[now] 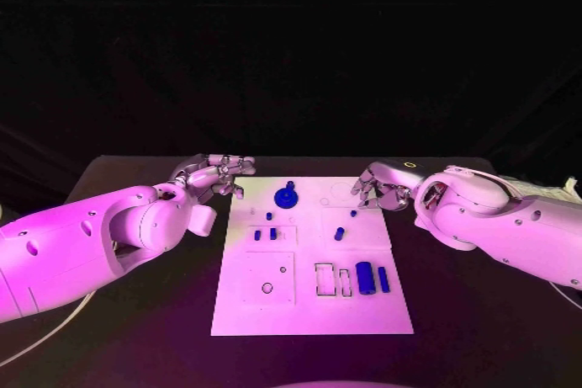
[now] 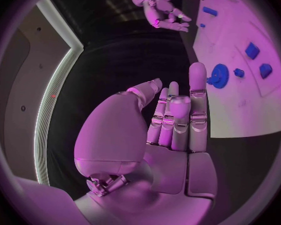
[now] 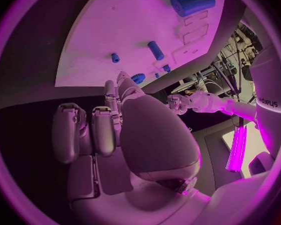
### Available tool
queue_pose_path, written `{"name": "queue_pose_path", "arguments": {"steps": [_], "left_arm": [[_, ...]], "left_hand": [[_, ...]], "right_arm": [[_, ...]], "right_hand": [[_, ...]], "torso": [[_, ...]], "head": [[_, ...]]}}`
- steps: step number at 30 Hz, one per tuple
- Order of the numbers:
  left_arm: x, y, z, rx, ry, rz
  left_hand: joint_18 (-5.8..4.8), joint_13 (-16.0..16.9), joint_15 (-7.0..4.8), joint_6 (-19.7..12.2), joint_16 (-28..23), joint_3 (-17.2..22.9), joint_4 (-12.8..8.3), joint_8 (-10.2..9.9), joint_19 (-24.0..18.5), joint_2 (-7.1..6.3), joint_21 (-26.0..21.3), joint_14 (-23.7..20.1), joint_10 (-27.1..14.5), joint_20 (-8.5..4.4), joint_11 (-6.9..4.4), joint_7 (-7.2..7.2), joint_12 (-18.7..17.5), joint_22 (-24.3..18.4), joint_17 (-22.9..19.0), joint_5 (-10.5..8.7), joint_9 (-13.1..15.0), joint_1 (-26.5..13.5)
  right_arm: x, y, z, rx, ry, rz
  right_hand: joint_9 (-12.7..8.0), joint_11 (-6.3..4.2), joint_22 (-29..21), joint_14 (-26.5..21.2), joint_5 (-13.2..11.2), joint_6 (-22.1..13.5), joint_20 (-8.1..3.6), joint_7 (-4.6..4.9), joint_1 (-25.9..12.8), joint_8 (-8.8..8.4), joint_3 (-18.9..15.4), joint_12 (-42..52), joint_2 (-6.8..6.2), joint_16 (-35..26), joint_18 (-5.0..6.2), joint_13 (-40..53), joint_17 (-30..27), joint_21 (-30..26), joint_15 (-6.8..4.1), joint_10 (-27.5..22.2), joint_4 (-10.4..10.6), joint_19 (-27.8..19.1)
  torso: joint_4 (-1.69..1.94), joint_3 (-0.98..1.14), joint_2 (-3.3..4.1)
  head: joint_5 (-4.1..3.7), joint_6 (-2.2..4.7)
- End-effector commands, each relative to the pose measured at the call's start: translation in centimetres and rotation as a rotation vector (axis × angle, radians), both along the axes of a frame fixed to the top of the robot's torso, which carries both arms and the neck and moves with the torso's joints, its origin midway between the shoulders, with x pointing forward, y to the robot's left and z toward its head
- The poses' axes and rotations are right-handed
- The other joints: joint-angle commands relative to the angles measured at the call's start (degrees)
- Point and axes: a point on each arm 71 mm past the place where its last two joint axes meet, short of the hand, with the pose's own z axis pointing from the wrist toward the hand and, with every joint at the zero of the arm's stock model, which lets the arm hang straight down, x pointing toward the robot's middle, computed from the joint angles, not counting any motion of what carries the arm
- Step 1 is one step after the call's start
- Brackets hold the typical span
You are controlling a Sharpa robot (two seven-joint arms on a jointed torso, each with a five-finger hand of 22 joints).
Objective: Assemble the parts on the task board
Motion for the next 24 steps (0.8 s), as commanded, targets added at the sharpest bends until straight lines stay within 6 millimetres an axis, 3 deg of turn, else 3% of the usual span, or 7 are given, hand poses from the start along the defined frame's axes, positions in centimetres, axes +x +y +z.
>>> {"name": "queue_pose_path", "arguments": {"steps": [1,9,21,24], "left_arm": [[-0.2,0.2,0.4,-0.232,0.039,0.080],[-0.9,0.0,0.5,-0.262,0.042,0.059],[-1.0,0.0,0.5,-0.264,0.046,0.055],[-1.0,0.0,0.5,-0.264,0.046,0.055]], "left_hand": [[1.04,0.12,0.00,0.50,-0.41,-0.49,-0.15,0.29,-0.28,0.40,-0.38,-0.69,0.29,-0.01,-0.19,0.07,0.42,-0.15,-0.36,-0.13,0.04,-0.26],[1.04,0.17,-0.04,0.59,-0.79,-0.81,-0.40,0.39,-0.41,0.51,-0.64,-1.14,0.17,-0.05,-0.24,0.02,0.88,-0.34,-1.25,-0.09,0.01,-0.14],[1.03,0.19,-0.06,0.48,-1.18,-1.05,-0.85,0.40,-0.53,0.59,-0.94,-1.62,-0.16,-0.09,-0.23,0.04,1.33,-0.55,-2.19,0.00,-0.06,0.19],[1.03,0.19,-0.06,0.48,-1.18,-1.05,-0.85,0.40,-0.53,0.59,-0.94,-1.62,-0.16,-0.09,-0.23,0.04,1.33,-0.55,-2.19,0.00,-0.06,0.19]], "right_arm": [[0.0,0.3,-0.7,-0.145,-0.027,0.018],[0.0,1.3,-2.1,-0.203,-0.003,0.036],[0.0,1.8,-3.1,-0.235,0.028,0.054],[0.0,2.0,-3.3,-0.239,0.033,0.060]], "right_hand": [[-0.09,-0.13,-0.20,2.84,-0.30,-0.28,0.07,-0.39,-0.23,-0.33,0.94,-0.20,-0.90,-0.37,1.15,-1.11,-0.02,-0.35,0.24,-0.48,0.25,-0.21],[-0.04,-0.04,-0.84,2.84,-0.59,-0.23,0.05,-0.43,-0.58,-0.27,3.70,-0.13,-2.01,-1.03,1.28,-4.19,-0.70,-0.94,0.25,-1.16,0.95,-0.37],[0.04,-0.18,-1.11,2.91,-0.64,0.15,-0.18,-0.62,-0.79,-0.18,6.55,0.16,-2.38,-1.34,1.33,-6.29,-1.02,-1.23,-0.02,-0.79,1.17,-0.33],[0.09,-0.23,-1.11,2.94,-1.99,0.53,-0.24,-0.67,-0.48,-0.14,8.30,0.26,-2.15,-1.37,1.32,-7.01,-1.05,-1.26,-0.08,-0.41,0.96,-0.28]], "torso": [[0.04,-0.04,-0.01],[0.02,0.00,0.10],[0.02,0.06,0.04],[0.02,0.06,0.05]], "head": [[-0.11,0.08],[0.21,0.10],[0.48,-0.21],[0.47,-0.22]]}}
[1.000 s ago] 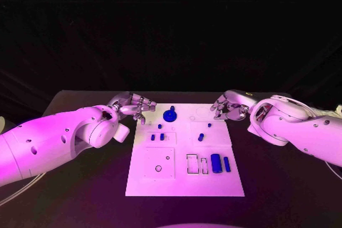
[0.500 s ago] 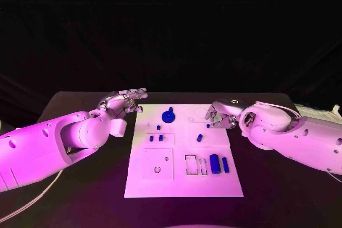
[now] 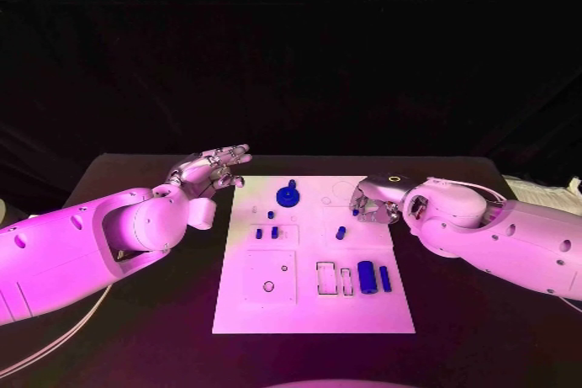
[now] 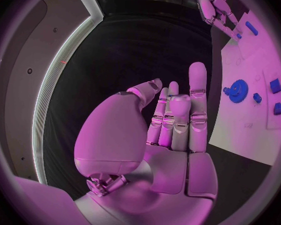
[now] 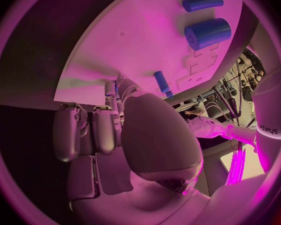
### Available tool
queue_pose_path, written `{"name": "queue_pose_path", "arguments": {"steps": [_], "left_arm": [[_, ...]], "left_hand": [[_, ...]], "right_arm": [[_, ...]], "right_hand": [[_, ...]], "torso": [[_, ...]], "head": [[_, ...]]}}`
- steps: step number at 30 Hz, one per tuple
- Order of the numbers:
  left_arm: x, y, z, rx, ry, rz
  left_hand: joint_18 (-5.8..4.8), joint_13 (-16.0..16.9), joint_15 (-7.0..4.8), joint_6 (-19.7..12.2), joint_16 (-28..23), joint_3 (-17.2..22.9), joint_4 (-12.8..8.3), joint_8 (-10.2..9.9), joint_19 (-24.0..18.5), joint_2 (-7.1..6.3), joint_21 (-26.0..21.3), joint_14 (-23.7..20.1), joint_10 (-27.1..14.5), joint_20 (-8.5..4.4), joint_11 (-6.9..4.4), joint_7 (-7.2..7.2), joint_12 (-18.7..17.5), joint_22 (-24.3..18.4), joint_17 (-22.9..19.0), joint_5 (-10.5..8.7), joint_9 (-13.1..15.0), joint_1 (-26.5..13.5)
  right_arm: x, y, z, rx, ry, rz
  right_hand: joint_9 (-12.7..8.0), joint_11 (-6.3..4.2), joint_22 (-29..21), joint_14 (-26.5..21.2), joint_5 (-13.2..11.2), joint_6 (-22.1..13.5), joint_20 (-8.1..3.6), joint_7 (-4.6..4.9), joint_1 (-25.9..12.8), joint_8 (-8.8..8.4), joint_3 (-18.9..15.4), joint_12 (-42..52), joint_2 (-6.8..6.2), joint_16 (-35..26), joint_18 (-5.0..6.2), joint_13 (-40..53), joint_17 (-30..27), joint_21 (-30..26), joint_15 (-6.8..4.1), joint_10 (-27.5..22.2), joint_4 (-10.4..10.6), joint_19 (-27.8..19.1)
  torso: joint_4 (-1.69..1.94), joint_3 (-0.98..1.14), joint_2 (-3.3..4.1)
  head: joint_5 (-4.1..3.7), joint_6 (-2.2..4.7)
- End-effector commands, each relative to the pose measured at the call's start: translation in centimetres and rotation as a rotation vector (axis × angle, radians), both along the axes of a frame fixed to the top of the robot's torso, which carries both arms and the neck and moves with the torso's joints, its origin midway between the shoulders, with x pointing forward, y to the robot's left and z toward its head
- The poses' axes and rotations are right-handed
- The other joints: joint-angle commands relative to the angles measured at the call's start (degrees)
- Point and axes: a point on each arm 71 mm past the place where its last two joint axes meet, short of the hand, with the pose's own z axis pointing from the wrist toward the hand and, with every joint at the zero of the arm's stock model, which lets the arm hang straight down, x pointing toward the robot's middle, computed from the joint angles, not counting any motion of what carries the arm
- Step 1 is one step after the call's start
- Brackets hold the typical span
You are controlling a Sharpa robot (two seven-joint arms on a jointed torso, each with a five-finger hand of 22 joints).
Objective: Assemble the parts on the task board
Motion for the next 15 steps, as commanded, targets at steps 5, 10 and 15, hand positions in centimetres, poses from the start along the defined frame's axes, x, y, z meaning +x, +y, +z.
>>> {"name": "queue_pose_path", "arguments": {"steps": [5,10,15], "left_arm": [[-0.09,-0.14,0.20,-0.028,-0.011,-0.010],[-0.15,-0.12,0.20,-0.026,-0.009,-0.010],[-0.17,-0.09,0.20,-0.024,-0.008,-0.009]], "left_hand": [[1.06,0.09,-0.01,0.26,-0.46,-0.33,-0.10,0.20,-0.34,0.60,-0.33,-0.54,-0.22,0.12,-0.22,-0.14,0.43,-0.09,-0.28,0.00,-0.06,0.19],[1.05,0.09,-0.01,0.21,-0.59,-0.38,-0.24,0.20,-0.38,0.67,-0.43,-0.70,-0.34,0.12,-0.22,-0.13,0.58,-0.16,-0.58,0.03,-0.08,0.29],[1.06,0.10,-0.02,0.20,-0.63,-0.37,-0.47,0.22,-0.40,0.80,-0.53,-0.80,-0.46,0.10,-0.23,-0.14,0.78,-0.24,-0.75,0.08,-0.09,0.53]], "right_arm": [[-0.07,0.37,-0.69,-0.052,0.026,0.017],[-0.05,0.50,-1.02,-0.063,0.043,0.019],[-0.10,0.70,-1.26,-0.086,0.060,0.022]], "right_hand": [[0.25,-0.36,0.28,3.06,-1.47,1.46,-0.35,-0.17,0.43,0.07,3.42,0.56,-0.16,-0.04,0.38,-1.10,0.18,-0.16,-0.16,1.43,-0.52,-0.05],[0.43,-0.50,0.61,3.17,-1.97,2.64,-0.50,-0.31,-0.36,0.12,6.57,0.61,-0.28,0.19,0.31,-2.04,0.42,0.04,-0.31,2.56,-1.38,0.17],[0.77,-1.17,1.05,3.28,-2.76,4.10,-0.92,-1.01,-1.19,0.49,8.39,0.76,0.07,0.30,0.26,-2.36,0.46,0.34,-0.92,3.75,-2.23,0.40]], "torso": [[0.02,0.01,-0.01],[-0.05,-0.02,-0.02],[-0.01,-0.01,-0.02]], "head": [[0.19,-0.16],[0.23,-0.26],[0.23,-0.41]]}}
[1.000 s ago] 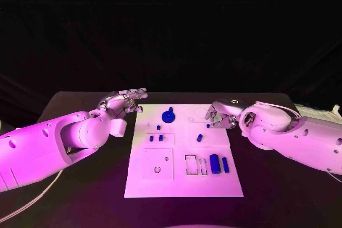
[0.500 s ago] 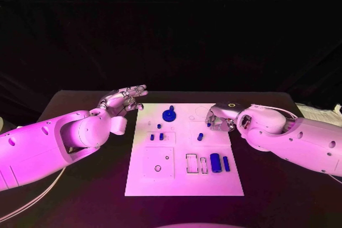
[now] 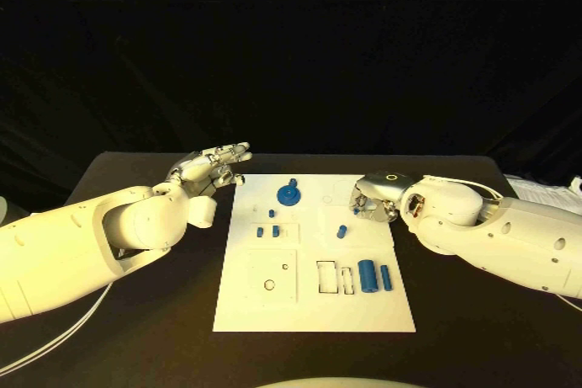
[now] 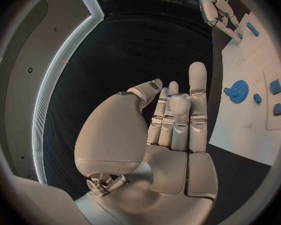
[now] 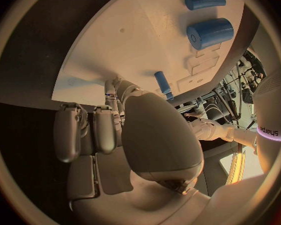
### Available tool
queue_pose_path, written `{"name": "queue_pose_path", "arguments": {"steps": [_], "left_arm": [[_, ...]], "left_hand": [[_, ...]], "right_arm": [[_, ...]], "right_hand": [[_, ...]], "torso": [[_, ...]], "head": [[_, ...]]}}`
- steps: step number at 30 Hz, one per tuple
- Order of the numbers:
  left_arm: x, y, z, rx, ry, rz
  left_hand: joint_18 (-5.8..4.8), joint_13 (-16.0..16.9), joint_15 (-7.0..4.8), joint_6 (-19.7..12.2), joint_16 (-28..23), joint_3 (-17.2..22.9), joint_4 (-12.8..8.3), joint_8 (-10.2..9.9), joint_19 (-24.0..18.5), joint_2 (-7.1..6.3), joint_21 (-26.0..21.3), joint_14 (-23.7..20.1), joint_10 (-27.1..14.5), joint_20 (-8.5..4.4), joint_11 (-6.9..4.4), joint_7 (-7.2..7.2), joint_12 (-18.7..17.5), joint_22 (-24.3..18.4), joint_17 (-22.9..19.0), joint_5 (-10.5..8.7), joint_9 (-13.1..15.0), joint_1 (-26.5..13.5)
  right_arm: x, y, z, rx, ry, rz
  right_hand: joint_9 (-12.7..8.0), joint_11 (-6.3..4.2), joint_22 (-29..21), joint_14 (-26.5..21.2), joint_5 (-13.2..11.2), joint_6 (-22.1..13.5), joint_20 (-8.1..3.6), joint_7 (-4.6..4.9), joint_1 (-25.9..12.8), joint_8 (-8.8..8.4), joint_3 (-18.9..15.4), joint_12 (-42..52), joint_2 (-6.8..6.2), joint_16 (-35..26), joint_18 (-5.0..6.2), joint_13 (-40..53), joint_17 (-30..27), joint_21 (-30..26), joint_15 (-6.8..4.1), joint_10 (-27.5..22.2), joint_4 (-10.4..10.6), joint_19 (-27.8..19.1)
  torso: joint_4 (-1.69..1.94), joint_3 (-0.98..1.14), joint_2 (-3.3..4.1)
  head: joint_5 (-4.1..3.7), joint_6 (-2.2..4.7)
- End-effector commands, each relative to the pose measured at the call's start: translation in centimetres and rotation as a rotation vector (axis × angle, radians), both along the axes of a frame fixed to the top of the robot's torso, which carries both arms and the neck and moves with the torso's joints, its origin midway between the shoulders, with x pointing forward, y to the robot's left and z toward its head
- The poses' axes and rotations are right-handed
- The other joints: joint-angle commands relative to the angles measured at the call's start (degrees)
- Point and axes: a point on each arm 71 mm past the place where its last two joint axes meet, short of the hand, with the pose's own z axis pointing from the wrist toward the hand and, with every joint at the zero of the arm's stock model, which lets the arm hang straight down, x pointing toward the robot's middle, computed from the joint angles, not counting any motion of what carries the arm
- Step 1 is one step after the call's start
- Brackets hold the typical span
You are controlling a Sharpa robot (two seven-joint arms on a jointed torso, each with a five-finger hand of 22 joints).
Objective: Assemble the parts on the task board
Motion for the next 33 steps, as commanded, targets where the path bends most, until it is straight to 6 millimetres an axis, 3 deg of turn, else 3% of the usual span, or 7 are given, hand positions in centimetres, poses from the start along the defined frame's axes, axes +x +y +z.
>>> {"name": "queue_pose_path", "arguments": {"steps": [1,9,33], "left_arm": [[-0.1,-0.2,0.2,-0.016,-0.010,-0.009],[-0.1,-0.2,0.2,-0.010,-0.013,-0.011],[0.0,-0.1,0.1,-0.006,-0.010,-0.011]], "left_hand": [[1.07,0.05,0.00,0.20,-0.29,-0.06,-0.21,0.22,-0.41,0.37,-0.33,-0.36,-0.28,0.10,-0.03,-0.13,0.17,-0.10,-0.09,0.08,-0.09,0.12],[1.07,0.05,0.00,0.19,-0.32,-0.07,-0.35,0.23,-0.41,0.41,-0.38,-0.42,-0.36,0.09,-0.02,-0.12,0.28,-0.14,-0.23,0.10,-0.10,0.23],[1.05,0.01,0.05,-0.07,-0.49,-0.21,-0.75,0.14,-0.43,0.37,-0.56,-0.68,-0.82,0.10,0.10,0.02,0.60,-0.28,-0.78,0.11,-0.17,0.40]], "right_arm": [[-0.4,0.1,-1.2,-0.070,0.062,0.010],[-0.4,0.4,-1.1,-0.075,0.039,0.011],[-0.8,0.8,1.2,0.012,-0.080,0.005]], "right_hand": [[0.39,-0.34,0.23,3.58,-0.47,1.00,-0.58,-0.29,-1.00,0.54,0.99,0.32,0.48,0.30,0.24,-0.08,-0.01,0.38,-0.68,0.94,-0.37,-0.01],[0.69,-0.63,0.54,3.67,-0.87,1.79,-1.00,-0.49,-1.55,0.58,2.96,0.10,1.07,0.40,0.16,-0.26,0.00,0.60,-0.92,1.92,-1.71,0.17],[1.03,-0.49,0.89,3.72,-0.92,2.20,-1.04,-0.45,-4.19,0.38,4.28,-0.51,0.19,0.54,0.07,-0.43,0.03,0.82,-0.77,2.37,-2.37,0.37]], "torso": [[0.02,-0.01,-0.01],[0.01,0.00,-0.04],[-0.04,-0.03,-0.07]], "head": [[-0.01,-0.15],[-0.09,-0.22],[-0.29,0.11]]}}
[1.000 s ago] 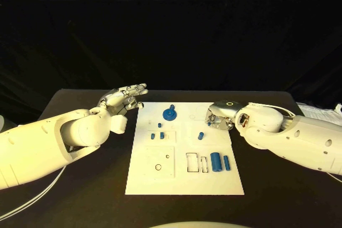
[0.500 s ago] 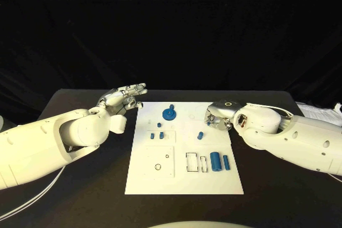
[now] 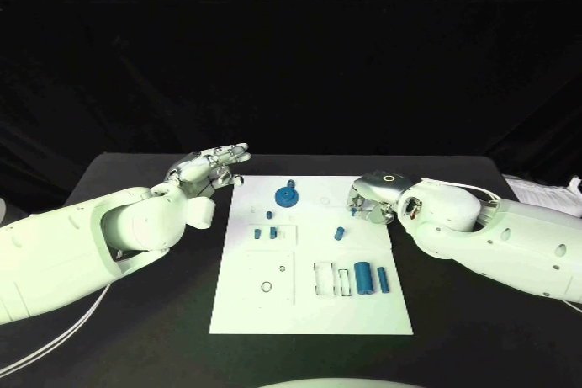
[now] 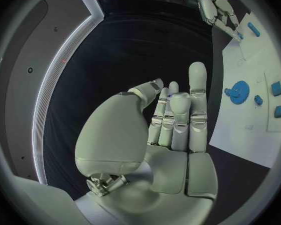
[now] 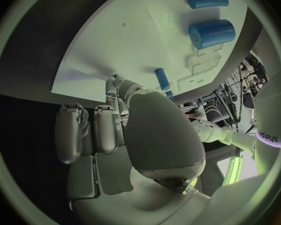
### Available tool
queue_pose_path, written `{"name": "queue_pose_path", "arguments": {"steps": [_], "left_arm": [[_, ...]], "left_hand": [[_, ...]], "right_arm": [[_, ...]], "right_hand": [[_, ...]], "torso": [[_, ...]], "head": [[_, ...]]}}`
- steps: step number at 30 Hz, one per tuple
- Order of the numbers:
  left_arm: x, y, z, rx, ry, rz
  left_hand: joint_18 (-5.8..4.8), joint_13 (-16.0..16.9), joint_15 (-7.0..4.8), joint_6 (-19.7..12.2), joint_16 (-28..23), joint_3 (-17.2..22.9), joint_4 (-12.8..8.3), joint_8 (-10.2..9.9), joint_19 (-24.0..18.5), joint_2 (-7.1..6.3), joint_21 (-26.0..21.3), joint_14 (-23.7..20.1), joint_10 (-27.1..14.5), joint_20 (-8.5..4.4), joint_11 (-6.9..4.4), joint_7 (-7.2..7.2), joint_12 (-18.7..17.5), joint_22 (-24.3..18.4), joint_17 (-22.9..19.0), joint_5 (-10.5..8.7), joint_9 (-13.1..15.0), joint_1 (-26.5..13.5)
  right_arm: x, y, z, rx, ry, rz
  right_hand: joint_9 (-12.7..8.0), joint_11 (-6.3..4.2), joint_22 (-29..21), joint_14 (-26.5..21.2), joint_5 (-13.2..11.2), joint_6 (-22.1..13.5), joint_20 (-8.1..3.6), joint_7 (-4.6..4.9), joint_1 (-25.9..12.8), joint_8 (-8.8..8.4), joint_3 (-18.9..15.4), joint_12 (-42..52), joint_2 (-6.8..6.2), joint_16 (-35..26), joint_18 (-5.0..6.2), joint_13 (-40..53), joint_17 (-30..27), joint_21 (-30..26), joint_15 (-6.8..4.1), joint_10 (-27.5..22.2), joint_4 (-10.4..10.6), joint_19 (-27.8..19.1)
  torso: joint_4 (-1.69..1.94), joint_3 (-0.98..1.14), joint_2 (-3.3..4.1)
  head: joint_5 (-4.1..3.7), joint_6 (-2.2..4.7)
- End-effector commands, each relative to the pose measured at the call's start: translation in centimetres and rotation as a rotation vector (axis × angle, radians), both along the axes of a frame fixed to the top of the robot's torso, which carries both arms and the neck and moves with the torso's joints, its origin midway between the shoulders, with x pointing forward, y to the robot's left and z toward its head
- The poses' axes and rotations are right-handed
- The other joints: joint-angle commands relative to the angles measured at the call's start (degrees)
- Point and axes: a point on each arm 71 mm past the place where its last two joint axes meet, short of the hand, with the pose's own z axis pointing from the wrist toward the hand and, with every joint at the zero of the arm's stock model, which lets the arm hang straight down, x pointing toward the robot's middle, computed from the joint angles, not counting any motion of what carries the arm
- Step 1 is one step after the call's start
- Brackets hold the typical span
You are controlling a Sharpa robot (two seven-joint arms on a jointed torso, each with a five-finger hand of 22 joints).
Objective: Assemble the parts on the task board
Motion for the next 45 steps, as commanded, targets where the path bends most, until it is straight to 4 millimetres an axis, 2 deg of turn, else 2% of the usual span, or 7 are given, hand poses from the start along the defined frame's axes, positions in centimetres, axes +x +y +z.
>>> {"name": "queue_pose_path", "arguments": {"steps": [1,13,21,28,34,42,45], "left_arm": [[0.0,-0.2,0.1,-0.008,-0.010,-0.012],[0.0,-0.2,0.1,-0.007,-0.009,-0.011],[0.0,-0.3,0.1,-0.009,-0.009,-0.015],[0.0,-0.5,0.1,-0.012,-0.009,-0.021],[-0.1,-0.6,0.1,-0.014,-0.008,-0.026],[-0.2,-0.7,0.1,-0.017,-0.008,-0.033],[-0.3,-0.8,0.2,-0.018,-0.008,-0.035]], "left_hand": [[1.05,0.03,0.01,-0.07,-0.28,-0.04,-0.27,0.14,-0.43,0.15,-0.33,-0.30,-0.43,0.10,0.10,0.04,0.37,-0.10,-0.12,0.11,-0.07,0.17],[1.02,-0.01,0.09,-0.30,-0.31,-0.16,-0.36,0.05,-0.47,0.12,-0.42,-0.41,-0.72,0.14,0.21,0.14,0.51,-0.17,-0.32,0.12,-0.11,0.08],[1.02,-0.01,0.09,-0.30,-0.31,-0.16,-0.36,0.05,-0.47,0.12,-0.42,-0.41,-0.72,0.14,0.21,0.14,0.51,-0.17,-0.32,0.12,-0.11,0.08],[1.01,-0.02,0.12,-0.37,-0.33,-0.18,-0.40,0.02,-0.48,0.13,-0.46,-0.46,-0.83,0.15,0.23,0.17,0.56,-0.20,-0.40,0.12,-0.12,0.08],[1.01,-0.02,0.12,-0.37,-0.33,-0.18,-0.40,0.02,-0.48,0.13,-0.46,-0.46,-0.83,0.15,0.23,0.17,0.56,-0.20,-0.40,0.12,-0.12,0.08],[1.01,-0.02,0.12,-0.37,-0.33,-0.18,-0.40,0.02,-0.48,0.13,-0.46,-0.46,-0.83,0.15,0.23,0.17,0.56,-0.20,-0.40,0.12,-0.12,0.08],[1.01,-0.02,0.12,-0.37,-0.33,-0.18,-0.40,0.02,-0.48,0.13,-0.46,-0.46,-0.83,0.15,0.23,0.17,0.56,-0.20,-0.40,0.12,-0.12,0.08]], "right_arm": [[0.0,0.1,0.6,0.016,-0.025,0.004],[-1.5,0.5,2.5,0.062,-0.042,0.034],[-3.6,4.0,3.8,0.123,-0.054,0.137],[-5.6,7.5,4.2,0.164,-0.048,0.239],[-6.4,9.6,3.1,0.177,-0.009,0.290],[-7.0,11.3,0.2,0.187,0.067,0.319],[-7.3,11.9,-0.5,0.189,0.088,0.331]], "right_hand": [[0.31,-0.09,0.05,3.64,-0.11,0.28,-0.33,0.02,-0.53,0.31,0.38,-0.22,-0.06,0.32,0.07,-0.08,0.05,0.33,-0.27,0.35,-0.01,0.08],[0.35,-0.03,0.18,3.64,-0.11,0.34,-0.32,0.07,-0.82,0.30,0.47,-0.24,-0.26,0.35,0.04,-0.08,0.08,0.42,-0.20,0.41,-0.06,0.14],[0.37,0.02,0.22,3.64,-0.10,0.36,-0.31,0.14,-0.89,0.29,0.54,-0.25,-0.31,0.39,0.03,-0.08,0.12,0.45,-0.18,0.45,-0.11,0.16],[0.39,0.13,0.26,3.65,-0.08,0.36,-0.28,0.28,-0.93,0.25,0.74,-0.28,-0.36,0.46,0.03,-0.09,0.20,0.47,-0.11,0.49,-0.26,0.17],[0.41,0.20,0.24,3.64,-0.07,0.36,-0.26,0.36,-0.99,0.23,0.83,-0.29,-0.38,0.47,0.03,-0.09,0.20,0.45,-0.06,0.51,-0.32,0.17],[0.42,0.36,0.16,3.61,-0.04,0.27,-0.17,0.56,-1.07,0.13,1.06,-0.36,-0.41,0.41,0.04,-0.11,0.10,0.40,0.04,0.46,-0.52,0.13],[0.42,0.39,0.17,3.61,-0.04,0.25,-0.15,0.59,-1.08,0.12,1.09,-0.36,-0.41,0.43,0.04,-0.12,0.12,0.40,0.06,0.45,-0.55,0.13]], "torso": [[-0.04,-0.04,0.01],[-0.05,-0.03,0.01],[0.08,-0.01,0.02],[0.07,-0.10,-0.01],[0.05,-0.23,0.01],[0.03,-0.11,0.07],[0.01,-0.16,0.05]], "head": [[-0.09,0.03],[0.01,0.04],[0.67,-0.09],[1.88,-0.43],[2.80,-0.92],[3.74,-1.55],[3.91,-1.71]]}}
